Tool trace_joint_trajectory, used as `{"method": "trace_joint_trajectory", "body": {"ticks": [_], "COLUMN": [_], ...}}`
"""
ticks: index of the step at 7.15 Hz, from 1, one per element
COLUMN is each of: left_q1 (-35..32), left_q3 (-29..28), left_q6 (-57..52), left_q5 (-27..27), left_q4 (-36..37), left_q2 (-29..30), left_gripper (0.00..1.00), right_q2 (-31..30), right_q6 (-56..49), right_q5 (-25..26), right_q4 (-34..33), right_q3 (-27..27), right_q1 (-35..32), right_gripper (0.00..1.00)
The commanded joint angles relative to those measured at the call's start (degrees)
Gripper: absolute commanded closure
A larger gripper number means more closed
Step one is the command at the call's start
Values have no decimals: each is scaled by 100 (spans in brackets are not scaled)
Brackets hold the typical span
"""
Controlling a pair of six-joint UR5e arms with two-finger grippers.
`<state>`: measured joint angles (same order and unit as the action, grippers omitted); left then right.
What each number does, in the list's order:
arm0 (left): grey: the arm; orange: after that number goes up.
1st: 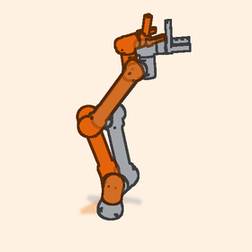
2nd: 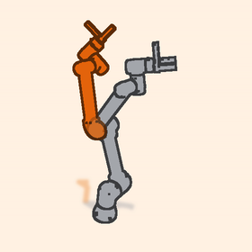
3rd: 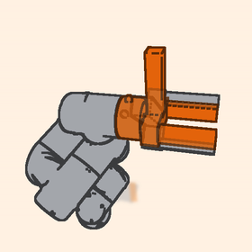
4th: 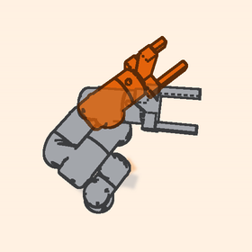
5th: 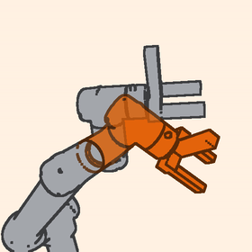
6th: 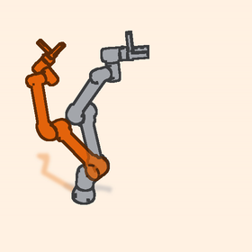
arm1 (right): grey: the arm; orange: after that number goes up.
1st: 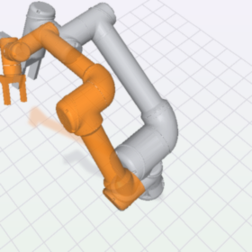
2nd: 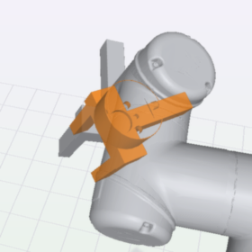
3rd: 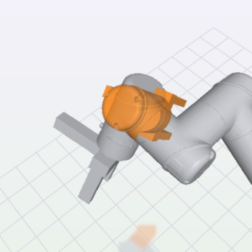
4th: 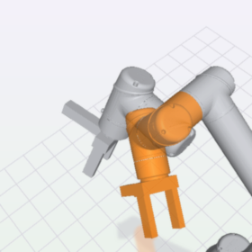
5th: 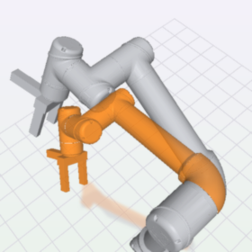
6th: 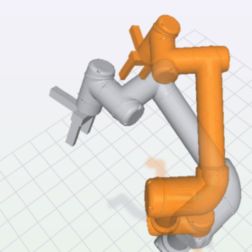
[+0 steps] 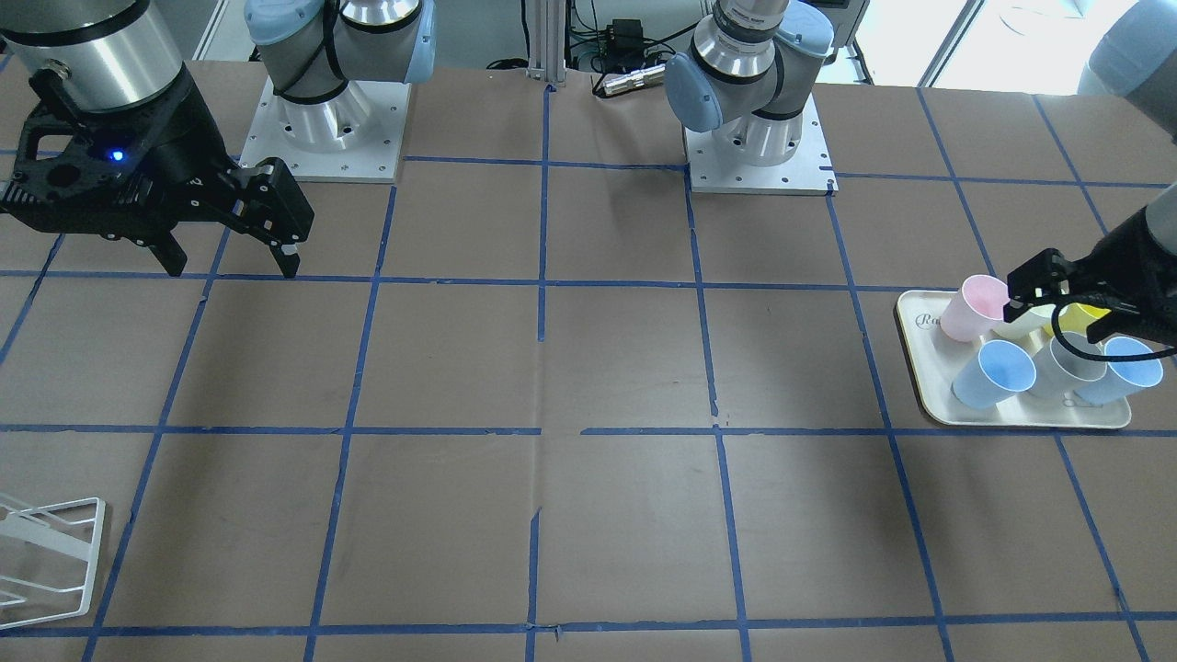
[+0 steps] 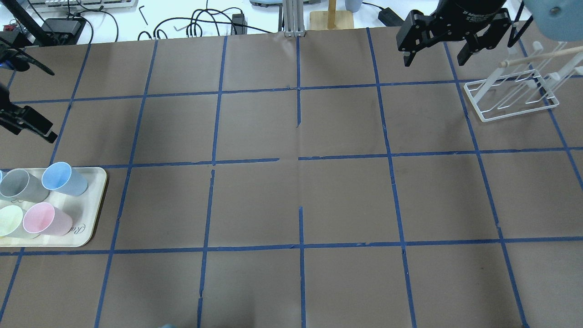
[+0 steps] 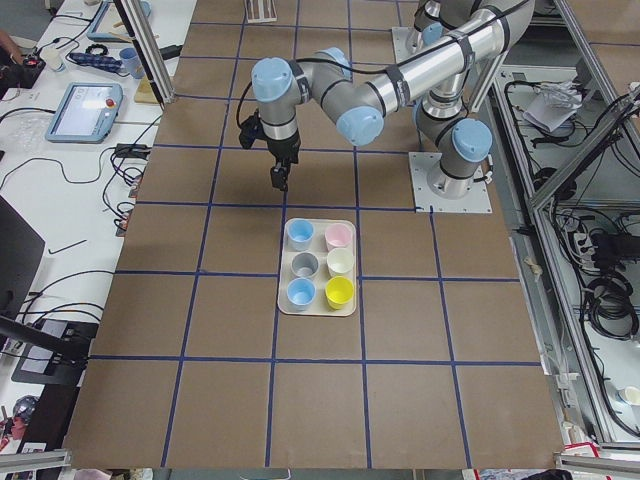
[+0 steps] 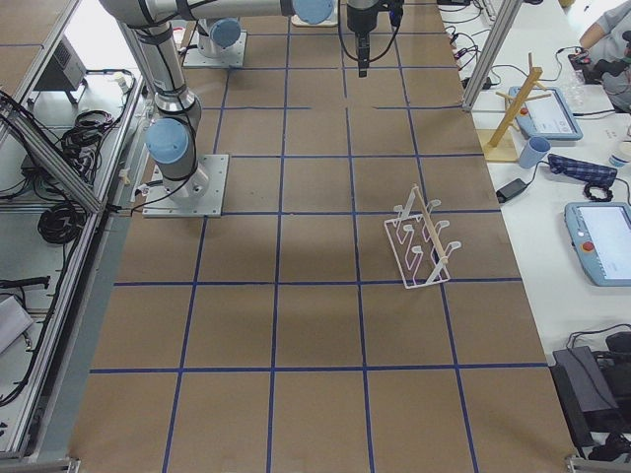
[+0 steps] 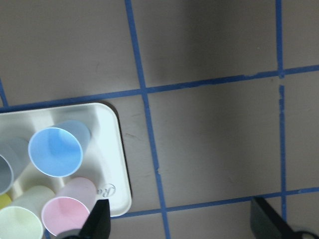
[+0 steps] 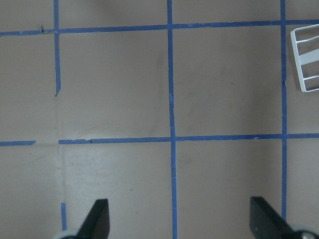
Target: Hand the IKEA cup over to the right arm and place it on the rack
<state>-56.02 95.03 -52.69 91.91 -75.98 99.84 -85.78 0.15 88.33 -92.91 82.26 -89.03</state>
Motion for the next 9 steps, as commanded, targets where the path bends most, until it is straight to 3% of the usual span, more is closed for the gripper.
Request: {"method": "trace_joint_trajectory", "body": {"ticks": [1, 6, 7, 9], "left_q1": [511, 557, 557, 557], "left_q3": [541, 631, 631, 631], "left_q6": [-1405, -1806, -1893, -1938], "left_q5": [-15, -77, -68, -24], "left_q4": [934, 1463, 1472, 1472], "left_q2": [141, 826, 905, 1046], "left_gripper": [0, 1, 7, 8], "right_q2": [0, 0, 0, 0], "right_q6": [3, 3, 3, 3], "right_q5": [0, 0, 0, 0], "right_q4": [1, 1, 1, 1], "right_q3": [0, 0, 0, 0], "right_q1": [0, 0, 0, -9], "right_gripper": [0, 0, 0, 0]}}
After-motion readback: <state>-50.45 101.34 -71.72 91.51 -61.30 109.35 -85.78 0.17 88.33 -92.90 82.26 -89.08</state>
